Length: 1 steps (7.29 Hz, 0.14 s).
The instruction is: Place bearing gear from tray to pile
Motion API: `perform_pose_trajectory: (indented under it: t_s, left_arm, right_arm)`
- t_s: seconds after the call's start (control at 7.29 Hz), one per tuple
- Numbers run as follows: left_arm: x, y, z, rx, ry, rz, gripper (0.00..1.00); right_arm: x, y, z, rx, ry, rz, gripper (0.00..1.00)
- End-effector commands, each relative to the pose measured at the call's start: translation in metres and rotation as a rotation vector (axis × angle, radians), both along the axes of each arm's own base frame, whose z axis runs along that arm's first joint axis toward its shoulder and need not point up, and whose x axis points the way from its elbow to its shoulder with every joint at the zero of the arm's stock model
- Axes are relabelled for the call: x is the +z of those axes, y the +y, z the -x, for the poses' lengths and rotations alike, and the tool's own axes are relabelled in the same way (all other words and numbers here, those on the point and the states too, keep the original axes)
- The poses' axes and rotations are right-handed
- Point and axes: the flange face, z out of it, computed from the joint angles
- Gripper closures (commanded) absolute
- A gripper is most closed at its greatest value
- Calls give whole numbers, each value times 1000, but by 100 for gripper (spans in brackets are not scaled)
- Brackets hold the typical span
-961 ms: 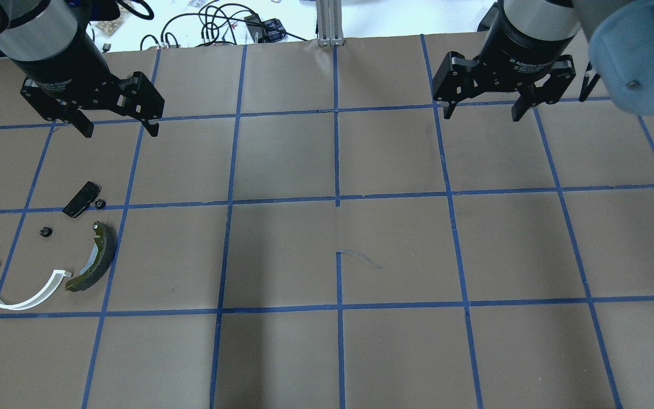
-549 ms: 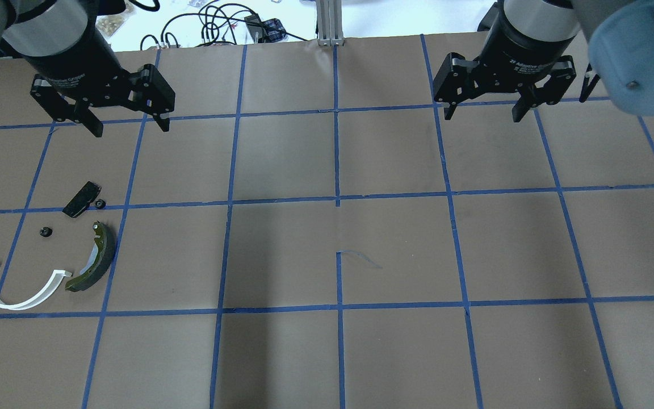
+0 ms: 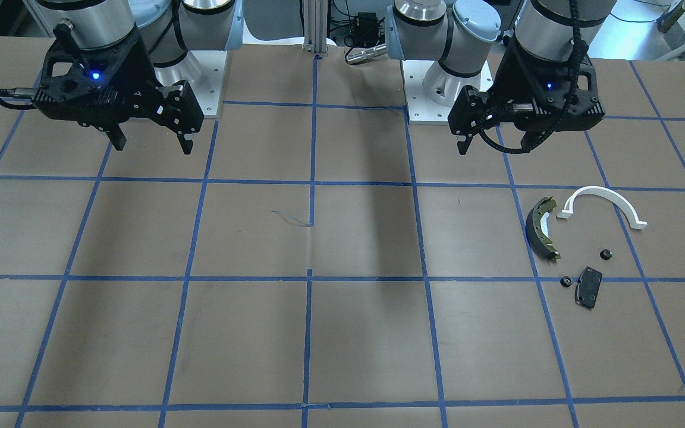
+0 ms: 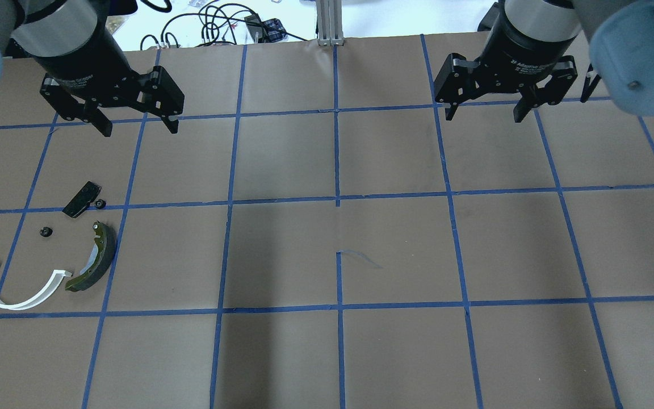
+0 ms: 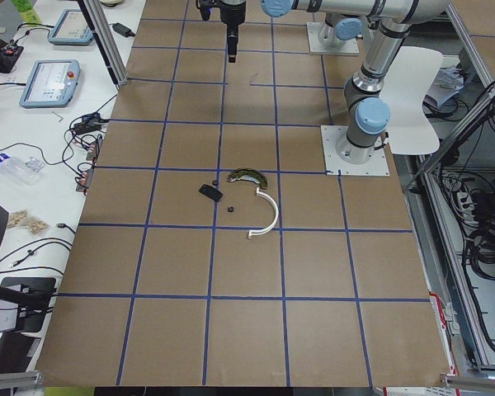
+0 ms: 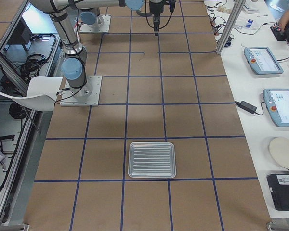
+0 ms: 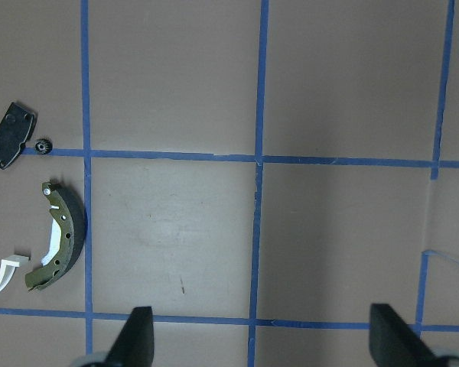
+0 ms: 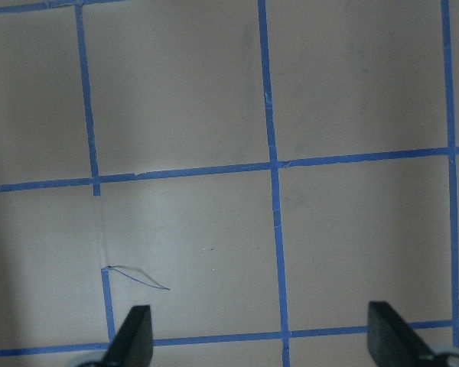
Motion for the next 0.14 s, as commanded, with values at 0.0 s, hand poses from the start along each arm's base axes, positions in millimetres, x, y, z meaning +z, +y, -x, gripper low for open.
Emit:
perform_pose_trajectory:
  t_s: [0.0]
  left_arm:
    - [1,2,1,-25,5,3,0]
  right_arm:
    - [0,0,0,0,0,0,0]
